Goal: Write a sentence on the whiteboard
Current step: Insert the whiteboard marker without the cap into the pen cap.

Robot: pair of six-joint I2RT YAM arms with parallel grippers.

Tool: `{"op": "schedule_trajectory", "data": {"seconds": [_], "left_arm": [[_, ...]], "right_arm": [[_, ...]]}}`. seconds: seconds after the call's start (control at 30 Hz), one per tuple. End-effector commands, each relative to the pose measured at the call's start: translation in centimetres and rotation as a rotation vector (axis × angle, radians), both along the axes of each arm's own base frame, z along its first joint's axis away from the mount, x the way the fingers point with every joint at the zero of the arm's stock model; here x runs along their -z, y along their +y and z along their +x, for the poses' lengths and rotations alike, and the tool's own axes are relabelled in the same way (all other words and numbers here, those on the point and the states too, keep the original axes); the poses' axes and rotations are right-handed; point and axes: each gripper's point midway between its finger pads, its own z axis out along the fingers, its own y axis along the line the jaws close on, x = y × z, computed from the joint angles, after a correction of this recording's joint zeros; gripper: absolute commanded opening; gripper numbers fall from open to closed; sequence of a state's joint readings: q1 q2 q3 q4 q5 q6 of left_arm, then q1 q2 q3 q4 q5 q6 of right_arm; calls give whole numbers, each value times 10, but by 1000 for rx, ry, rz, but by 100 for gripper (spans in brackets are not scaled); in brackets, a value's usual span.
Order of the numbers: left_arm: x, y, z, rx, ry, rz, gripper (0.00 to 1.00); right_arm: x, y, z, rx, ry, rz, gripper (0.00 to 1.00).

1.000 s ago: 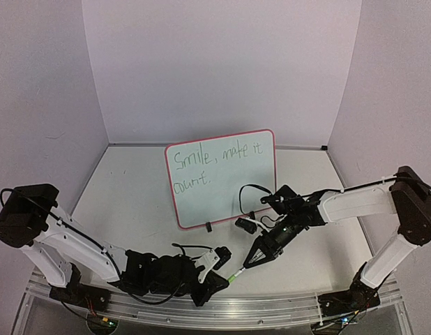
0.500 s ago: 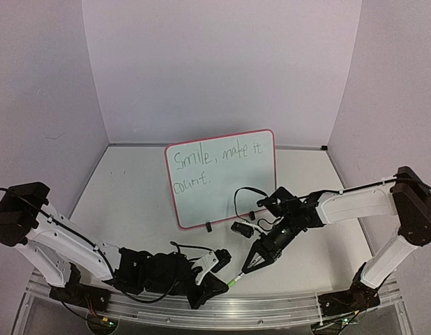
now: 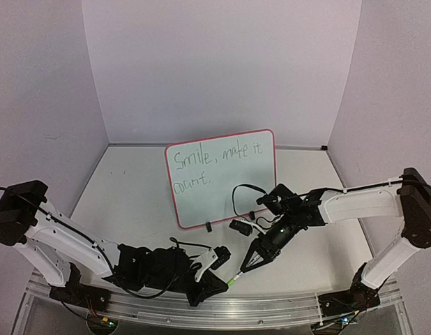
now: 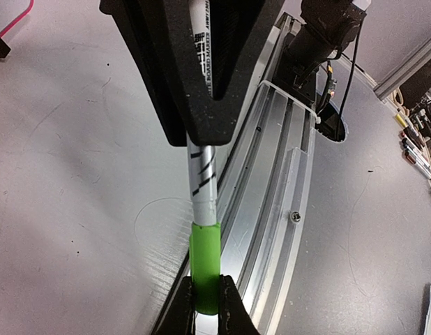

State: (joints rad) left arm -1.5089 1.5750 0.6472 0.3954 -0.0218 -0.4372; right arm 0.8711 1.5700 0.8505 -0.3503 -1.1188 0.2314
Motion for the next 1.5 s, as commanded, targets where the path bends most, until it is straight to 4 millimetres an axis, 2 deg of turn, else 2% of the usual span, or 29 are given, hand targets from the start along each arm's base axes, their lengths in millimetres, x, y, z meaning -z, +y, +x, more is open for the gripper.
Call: {"op": "schedule_trajectory", "data": {"seconds": [0.0, 0.27, 0.7, 1.13, 1.47], "left_arm": [[-83, -27, 6, -3, 0, -272, 0], [-91, -27, 0, 45, 47, -319, 0], [-106, -33, 7, 63, 47, -370, 0], [-116, -38, 15, 41, 47, -397, 0], [-134, -40, 22, 47, 37, -459, 0]], "right_arm": [[-37, 19, 6, -34, -114, 143, 0], [-35, 17, 1, -64, -118, 167, 0], [-41, 18, -8, -111, -96, 214, 0], [-45, 24, -7, -118, -96, 223, 0], [-46, 25, -12, -135, -103, 235, 0]]}}
